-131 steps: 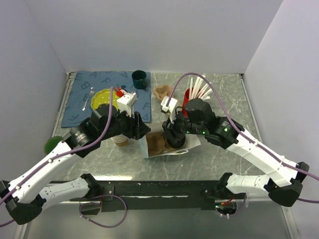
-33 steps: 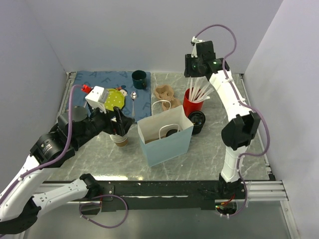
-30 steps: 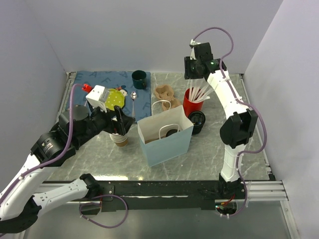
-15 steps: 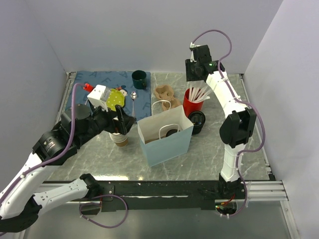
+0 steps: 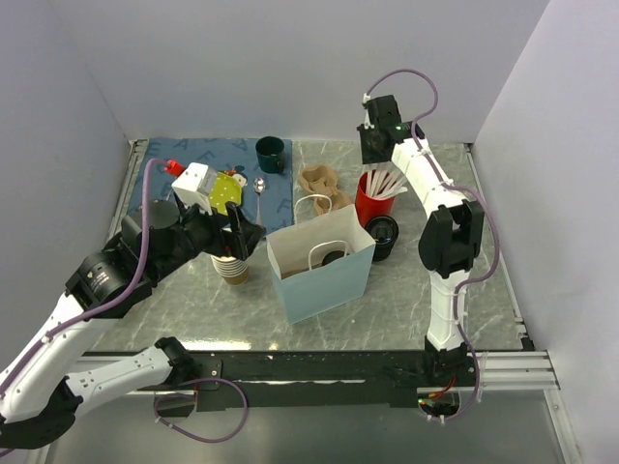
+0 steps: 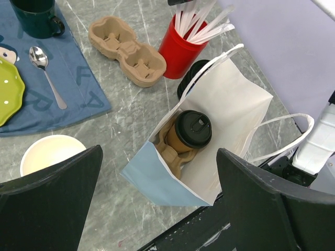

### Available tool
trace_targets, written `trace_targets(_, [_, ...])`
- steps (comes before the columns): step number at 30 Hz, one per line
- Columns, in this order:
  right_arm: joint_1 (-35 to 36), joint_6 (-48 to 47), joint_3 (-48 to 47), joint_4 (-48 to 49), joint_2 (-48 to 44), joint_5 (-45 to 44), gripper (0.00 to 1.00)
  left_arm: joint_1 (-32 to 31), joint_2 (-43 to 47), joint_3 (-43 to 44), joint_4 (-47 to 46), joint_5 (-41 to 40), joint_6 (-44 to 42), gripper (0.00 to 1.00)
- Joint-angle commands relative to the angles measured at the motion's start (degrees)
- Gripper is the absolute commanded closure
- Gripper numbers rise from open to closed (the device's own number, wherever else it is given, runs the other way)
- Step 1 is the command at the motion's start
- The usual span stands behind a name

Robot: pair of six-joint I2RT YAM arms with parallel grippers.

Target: Pack the takeout coffee

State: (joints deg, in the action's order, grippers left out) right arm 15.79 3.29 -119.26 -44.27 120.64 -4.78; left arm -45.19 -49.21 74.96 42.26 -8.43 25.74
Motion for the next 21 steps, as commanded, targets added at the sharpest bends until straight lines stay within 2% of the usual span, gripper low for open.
trace_targets(1, [-0.59, -0.13, -3.26, 1.38, -1.01, -0.94, 0.76, 0.1, 0.26, 2.03, -0.78, -0.01, -0.25, 0.03])
trace_targets(4, [-0.59, -0.56, -2.91, 1.47, -2.34, -0.94, 0.83, 0.19, 0.43, 2.03, -0.69, -0.19, -0.42, 0.03])
trace_targets(17, [-0.41, -1.71, -2.3, 3.31, -15.24, 4.06, 0.96, 0.1, 2.01, -0.69, -4.11, 0.25, -1.3, 0.03])
trace_targets(21, [-0.41, -0.92, -2.38, 4.81, -19.56, 6.62, 0.97, 0.1, 2.71, -0.95, -4.55, 0.25, -1.74, 0.03])
